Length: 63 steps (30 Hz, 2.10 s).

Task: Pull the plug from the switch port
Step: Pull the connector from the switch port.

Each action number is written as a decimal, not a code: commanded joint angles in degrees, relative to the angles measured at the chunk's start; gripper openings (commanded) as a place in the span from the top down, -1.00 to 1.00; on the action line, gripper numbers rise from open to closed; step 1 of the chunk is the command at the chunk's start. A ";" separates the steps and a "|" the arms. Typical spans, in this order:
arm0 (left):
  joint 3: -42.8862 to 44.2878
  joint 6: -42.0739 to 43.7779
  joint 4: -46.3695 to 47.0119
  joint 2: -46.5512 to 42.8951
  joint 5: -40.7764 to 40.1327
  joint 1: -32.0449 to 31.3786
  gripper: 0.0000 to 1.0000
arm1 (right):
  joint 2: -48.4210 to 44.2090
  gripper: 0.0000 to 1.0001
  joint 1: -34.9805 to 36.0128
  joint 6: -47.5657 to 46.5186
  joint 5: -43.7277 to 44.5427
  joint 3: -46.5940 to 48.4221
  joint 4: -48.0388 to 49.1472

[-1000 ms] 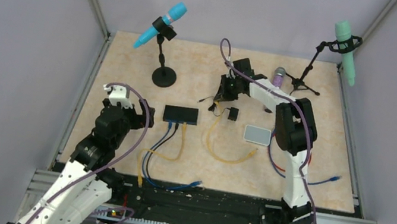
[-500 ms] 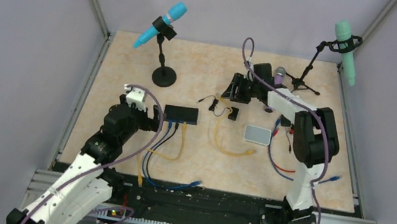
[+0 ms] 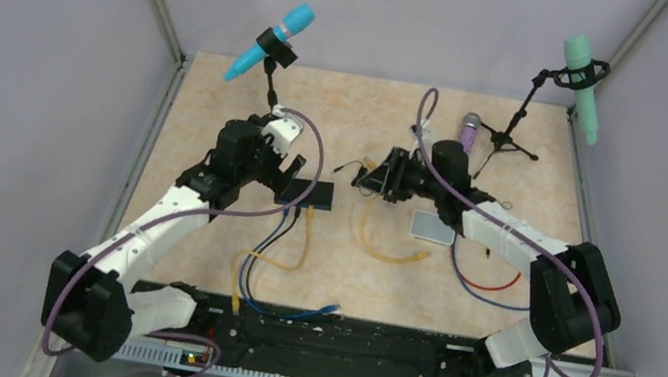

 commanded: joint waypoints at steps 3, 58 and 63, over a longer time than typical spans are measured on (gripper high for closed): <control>8.45 12.27 -4.52 7.87 11.93 5.02 -0.97 | -3.44 0.03 9.32 9.96 2.03 -7.42 14.66; 26.54 45.55 -33.44 44.19 21.75 2.89 -0.58 | 28.99 0.06 18.36 31.25 12.77 -1.00 31.76; 24.46 43.00 -32.75 43.08 21.79 2.76 -0.36 | 30.04 0.06 18.34 32.78 13.00 -1.75 34.07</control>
